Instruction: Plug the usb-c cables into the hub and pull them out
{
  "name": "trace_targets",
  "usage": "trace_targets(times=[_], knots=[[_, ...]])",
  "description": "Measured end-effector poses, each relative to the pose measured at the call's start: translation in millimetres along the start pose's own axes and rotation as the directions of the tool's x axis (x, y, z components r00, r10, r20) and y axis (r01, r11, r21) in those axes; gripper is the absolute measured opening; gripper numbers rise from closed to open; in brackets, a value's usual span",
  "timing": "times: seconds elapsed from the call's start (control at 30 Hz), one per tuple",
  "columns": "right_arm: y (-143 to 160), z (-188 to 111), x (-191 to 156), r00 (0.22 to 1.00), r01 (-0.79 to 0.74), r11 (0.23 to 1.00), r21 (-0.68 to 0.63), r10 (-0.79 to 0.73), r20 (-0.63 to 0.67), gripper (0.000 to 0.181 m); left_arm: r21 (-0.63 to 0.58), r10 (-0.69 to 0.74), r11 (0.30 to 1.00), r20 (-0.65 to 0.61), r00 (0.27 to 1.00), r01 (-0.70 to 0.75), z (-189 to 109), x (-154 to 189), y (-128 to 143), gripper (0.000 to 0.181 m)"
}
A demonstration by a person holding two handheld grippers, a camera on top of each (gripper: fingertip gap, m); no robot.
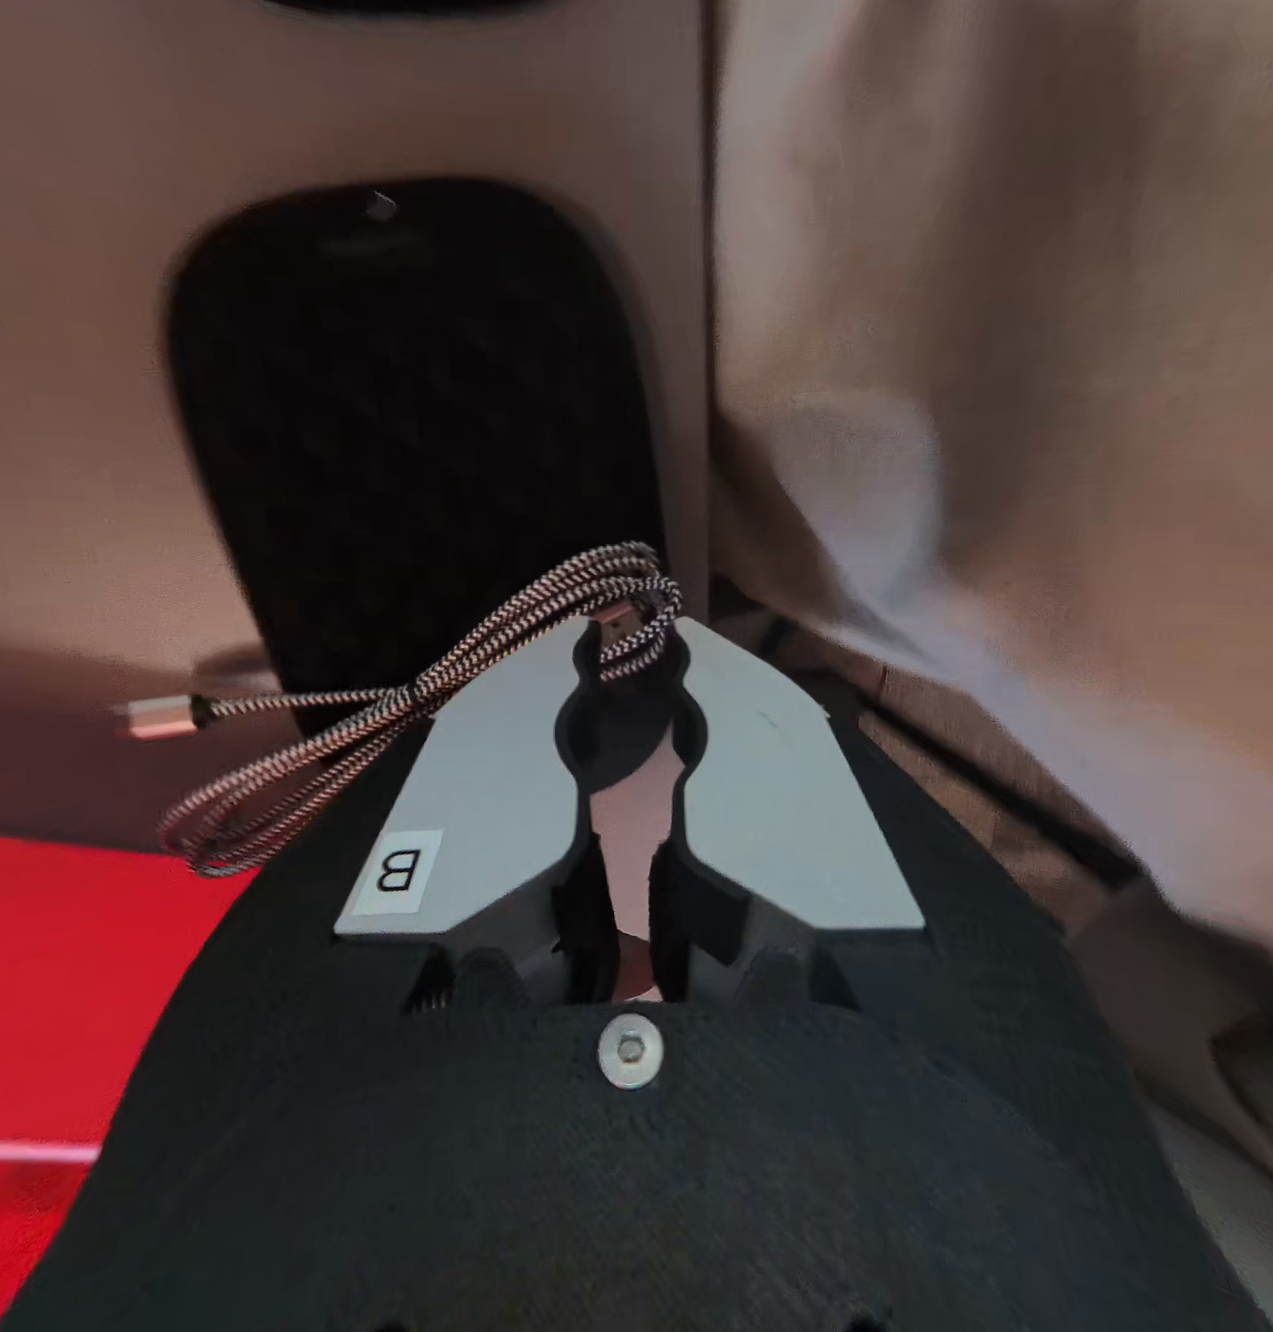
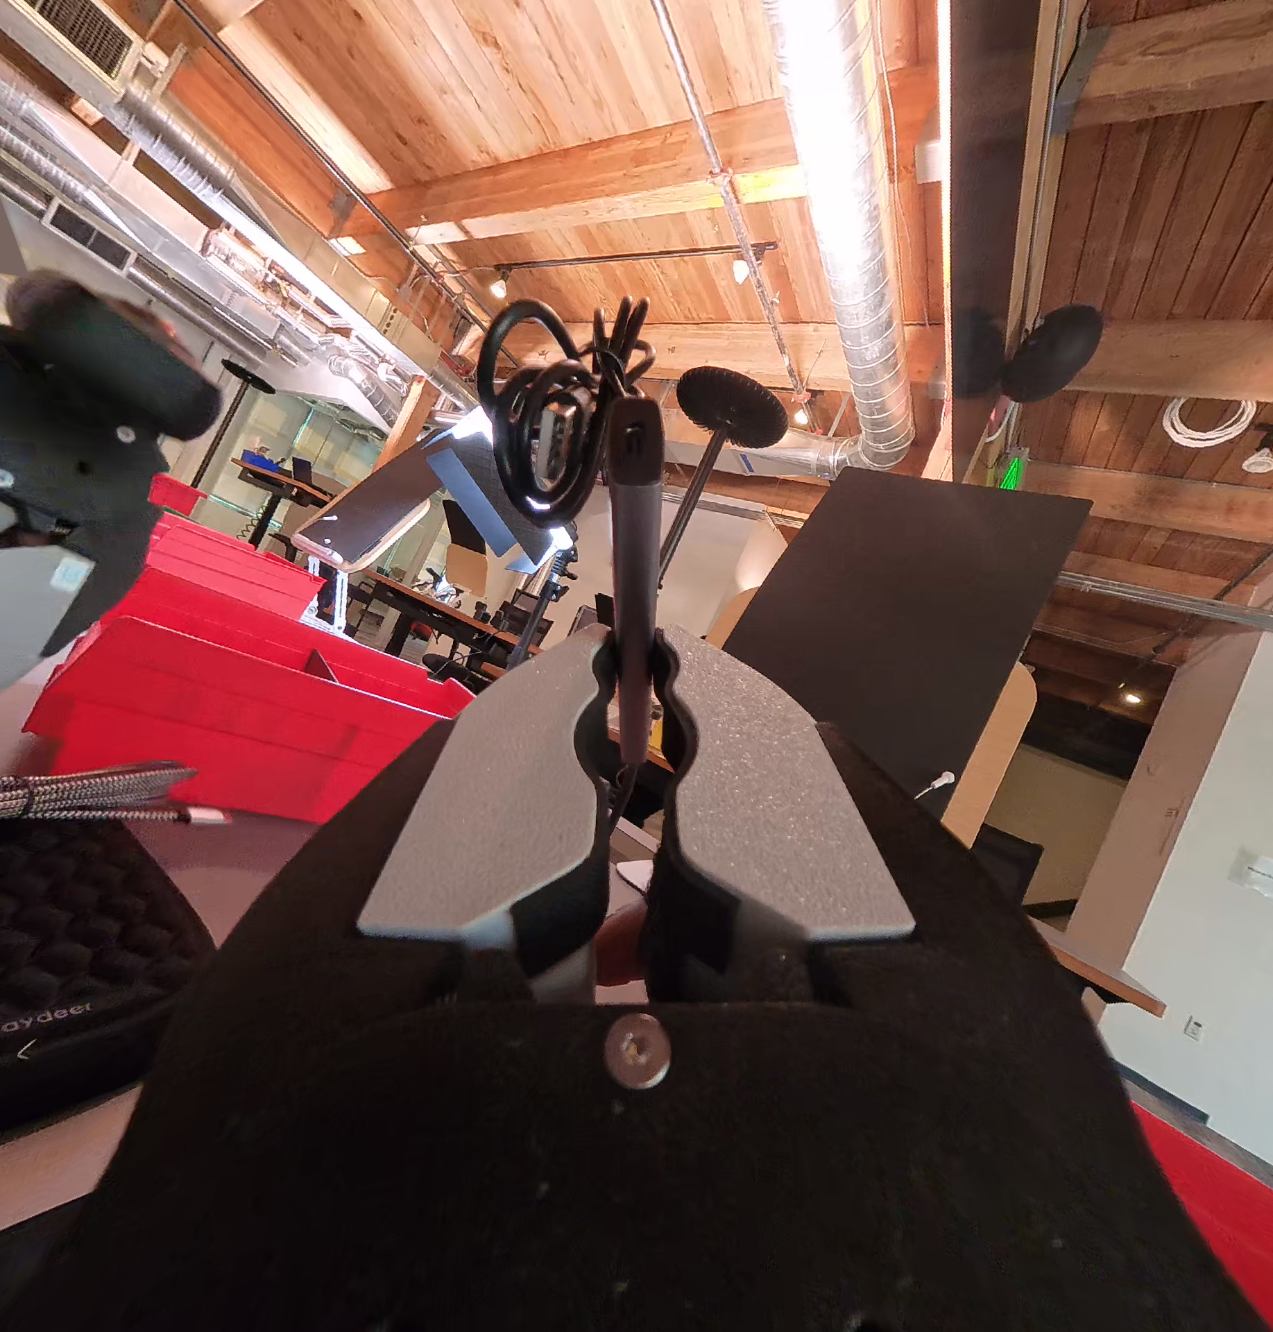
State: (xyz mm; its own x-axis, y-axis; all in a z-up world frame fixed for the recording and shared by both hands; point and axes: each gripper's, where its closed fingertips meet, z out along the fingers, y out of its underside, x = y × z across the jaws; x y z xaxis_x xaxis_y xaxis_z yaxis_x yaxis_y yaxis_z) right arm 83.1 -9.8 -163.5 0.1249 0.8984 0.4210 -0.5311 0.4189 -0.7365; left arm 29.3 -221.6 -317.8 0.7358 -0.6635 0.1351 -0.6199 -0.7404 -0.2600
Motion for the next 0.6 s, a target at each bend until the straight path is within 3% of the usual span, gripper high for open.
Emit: trace_targets(times=[0.07,0.17,0.23,0.3,0.4,0.6], knots=[[0,0,0,1.0,0.001,1.0,-0.001,-0.001,0.0,0.008,0.136,-0.157,0.981,0.12,0.98,0.141,-8,-16,-11,0.026],[1,0,-1,1.0,-0.007,1.0,-0.004,0.007,0.007,0.008,0.334,-0.38,0.902,0.313,0.871,0.273,-18,-45,-15,0.039],[2,1,-2,1.0,-0.006,1.0,-0.006,0.006,0.013,0.008,0.376,-0.478,0.866,0.431,0.766,0.329,-21,-58,-3,0.048],[2,1,-4,1.0,0.003,1.0,-0.008,-0.003,0.019,0.008,0.444,-0.571,0.807,0.42,0.706,0.389,-19,-58,0,0.056],[2,2,-5,1.0,0.019,1.0,-0.009,-0.019,0.017,0.008,0.509,-0.658,0.728,0.333,0.675,0.459,-9,-54,2,0.072],[6,2,-6,0.999,0.029,0.999,-0.031,-0.029,0.014,0.008,0.537,-0.722,0.652,0.226,0.654,0.535,8,-58,3,0.08]])
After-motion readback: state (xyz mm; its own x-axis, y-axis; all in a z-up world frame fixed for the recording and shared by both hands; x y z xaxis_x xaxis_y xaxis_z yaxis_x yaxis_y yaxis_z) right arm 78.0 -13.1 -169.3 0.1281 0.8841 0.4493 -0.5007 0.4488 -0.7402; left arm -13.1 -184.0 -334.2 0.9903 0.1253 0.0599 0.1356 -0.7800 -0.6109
